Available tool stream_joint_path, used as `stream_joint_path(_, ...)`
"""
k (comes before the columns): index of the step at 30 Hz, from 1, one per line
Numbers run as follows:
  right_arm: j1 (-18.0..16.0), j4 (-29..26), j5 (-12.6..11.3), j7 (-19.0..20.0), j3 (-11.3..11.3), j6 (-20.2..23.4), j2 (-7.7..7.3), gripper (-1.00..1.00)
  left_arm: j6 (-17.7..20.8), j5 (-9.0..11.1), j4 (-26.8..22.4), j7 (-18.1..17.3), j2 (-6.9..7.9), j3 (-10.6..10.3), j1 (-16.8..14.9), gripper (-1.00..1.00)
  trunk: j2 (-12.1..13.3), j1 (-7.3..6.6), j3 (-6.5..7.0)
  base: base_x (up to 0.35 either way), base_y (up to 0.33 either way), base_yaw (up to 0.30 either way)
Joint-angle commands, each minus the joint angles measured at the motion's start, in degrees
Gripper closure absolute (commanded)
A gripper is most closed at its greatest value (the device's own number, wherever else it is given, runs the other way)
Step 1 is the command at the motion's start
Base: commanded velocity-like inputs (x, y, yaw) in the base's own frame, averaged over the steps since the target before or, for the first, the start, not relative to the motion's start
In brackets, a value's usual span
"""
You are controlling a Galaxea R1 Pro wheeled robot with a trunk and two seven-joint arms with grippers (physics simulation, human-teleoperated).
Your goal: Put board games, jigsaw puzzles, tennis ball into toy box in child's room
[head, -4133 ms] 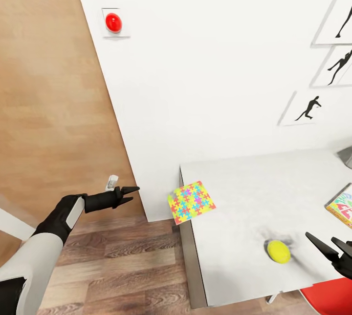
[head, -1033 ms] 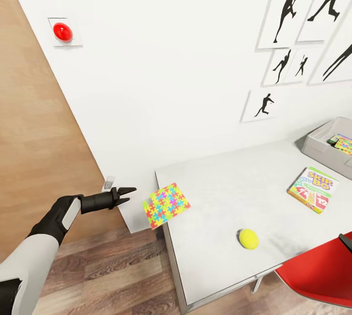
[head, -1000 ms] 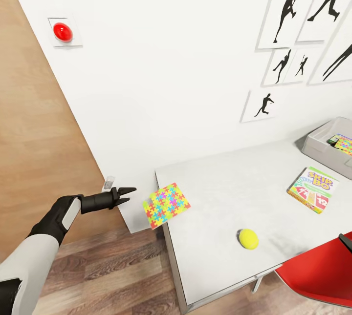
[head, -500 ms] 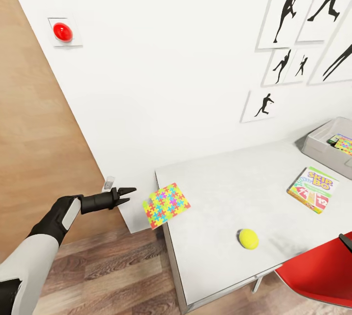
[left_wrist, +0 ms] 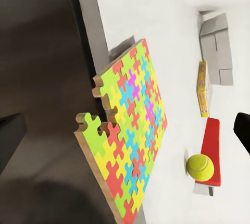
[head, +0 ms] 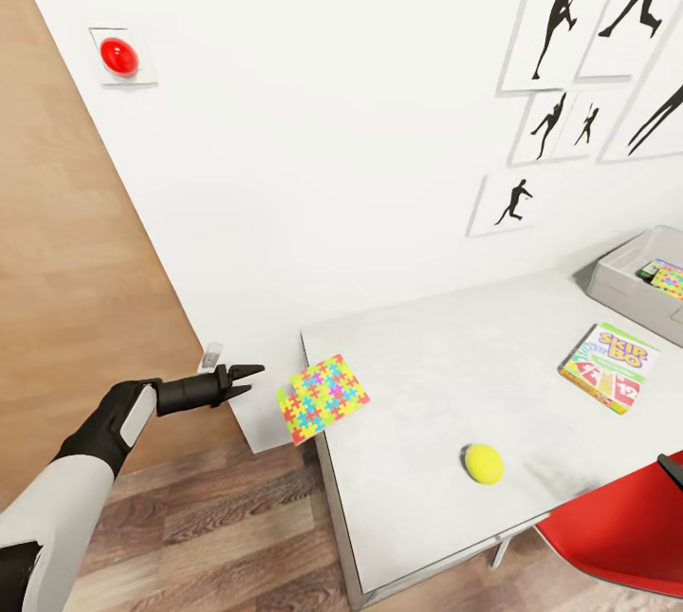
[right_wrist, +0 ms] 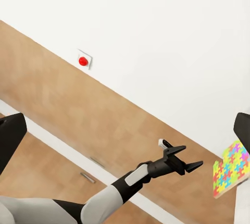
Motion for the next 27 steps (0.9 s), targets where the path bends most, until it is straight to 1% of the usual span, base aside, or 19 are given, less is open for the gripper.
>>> stream_joint_path(1, 0.03, -0.03, -0.34, -0.07, 0.02, 0.48, -0.03, -1.0, 0.27, 0.04, 0.01, -0.13, -0.01, 0.07, -0.03, -1.0, -0.06, 0.01, -0.05, 0.0, 0.0, 0.0)
stream_joint_path(13, 0.03, -0.03, -0.34, -0.07, 0.02, 0.46, -0.03, -1.0, 0.26, 0.02, 0.09, -0.03, 0.08, 0.13, -0.04, -1.0, -0.06, 0.01, -0.05, 0.0, 0.0, 0.0)
stream_joint_path(27, 0.03, -0.03, -0.34, -0.07, 0.02, 0.46, -0.03, -1.0, 0.26, 0.02, 0.12, 0.08, 0.32, 0.07, -0.03, -1.0, -5.67, 3.09, -2.57, 0.0, 0.0, 0.0)
